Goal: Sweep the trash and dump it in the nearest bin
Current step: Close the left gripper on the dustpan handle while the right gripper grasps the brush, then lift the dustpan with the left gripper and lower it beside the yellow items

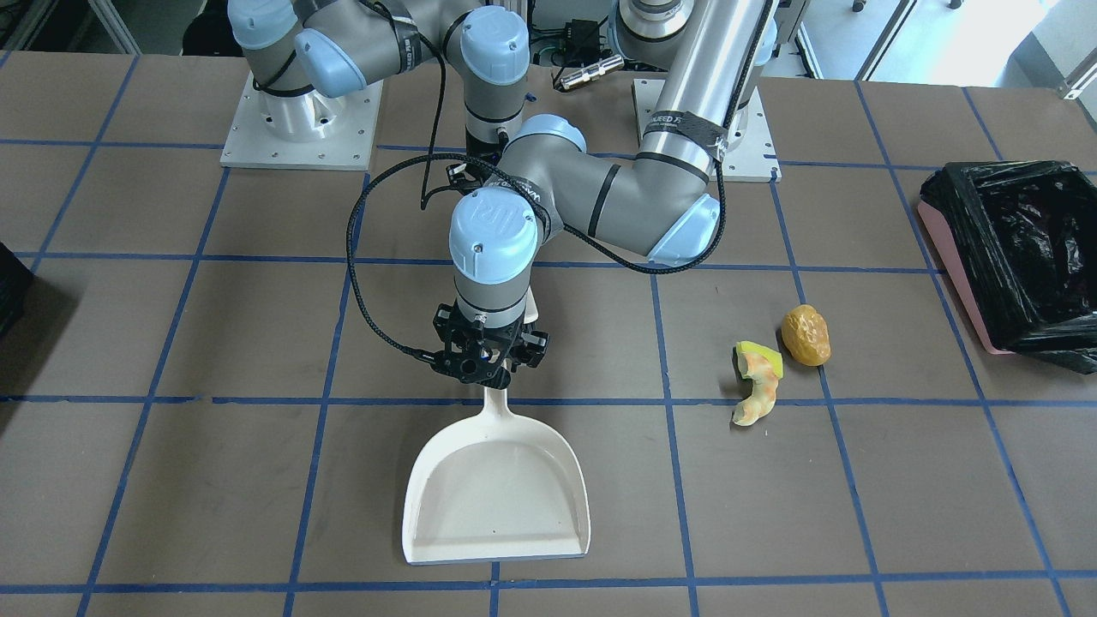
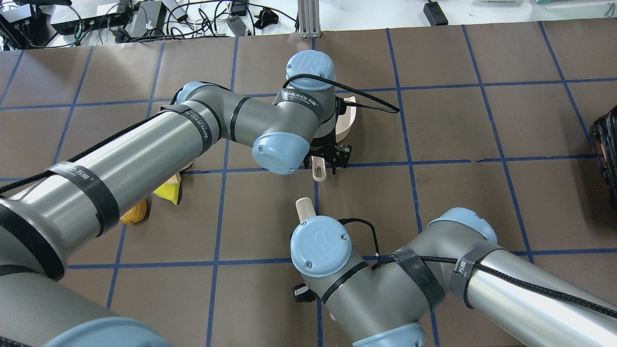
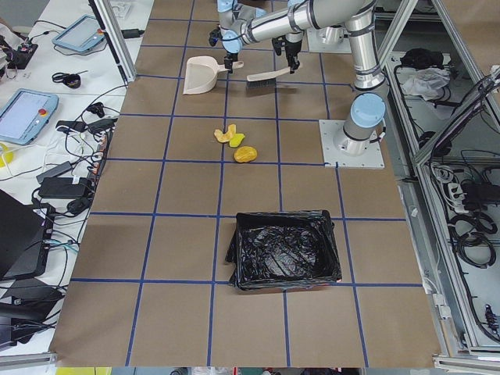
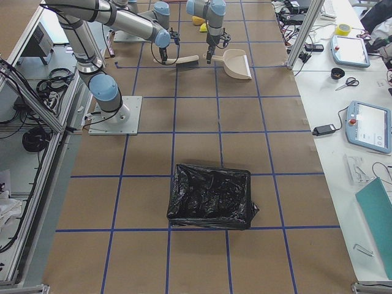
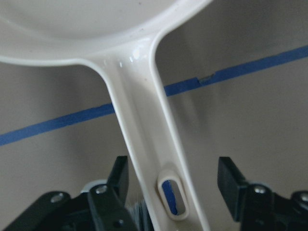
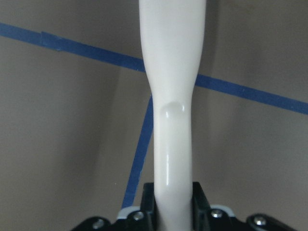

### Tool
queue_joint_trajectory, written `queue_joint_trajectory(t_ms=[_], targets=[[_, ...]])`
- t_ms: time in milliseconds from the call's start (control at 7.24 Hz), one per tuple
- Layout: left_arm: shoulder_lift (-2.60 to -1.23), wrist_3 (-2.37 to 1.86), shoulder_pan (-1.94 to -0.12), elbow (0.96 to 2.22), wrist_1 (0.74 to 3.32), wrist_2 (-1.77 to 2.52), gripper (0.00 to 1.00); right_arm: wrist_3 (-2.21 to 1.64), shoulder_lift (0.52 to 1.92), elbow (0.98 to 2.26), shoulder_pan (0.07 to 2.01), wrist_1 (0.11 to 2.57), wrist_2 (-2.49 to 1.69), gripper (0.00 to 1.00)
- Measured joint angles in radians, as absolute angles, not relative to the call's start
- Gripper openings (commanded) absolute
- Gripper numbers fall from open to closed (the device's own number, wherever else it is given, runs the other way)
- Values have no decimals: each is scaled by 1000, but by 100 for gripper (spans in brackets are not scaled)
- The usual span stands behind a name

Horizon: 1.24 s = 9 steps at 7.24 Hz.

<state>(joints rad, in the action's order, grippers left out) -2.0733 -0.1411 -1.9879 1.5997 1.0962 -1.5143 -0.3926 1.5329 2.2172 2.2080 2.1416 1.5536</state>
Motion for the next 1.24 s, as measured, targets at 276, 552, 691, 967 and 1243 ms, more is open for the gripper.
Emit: queue_joint_trajectory(t_ms=[276,552,691,967,1243], targets=[[-2073,-141,-1988,1599,1113,-1512,0,-481,1590,2218,2206,2050,1555,0],[-2073,-140,-1988,1596,1116,-1509,0,-606,1645,2219,2206,1997,1565,0],[-2070,-139,-1987,1592,1117,-1509,0,-653,1676,2219,2205,1972,1575,0],[-2054,-121,-1977,1567,1123,-1517,0,-748,1698,2219,2198,1967,1600,0],[-2036,-5,-1911,1519,1177,-1522,0,-809,1699,2217,2199,2005,1619,0]])
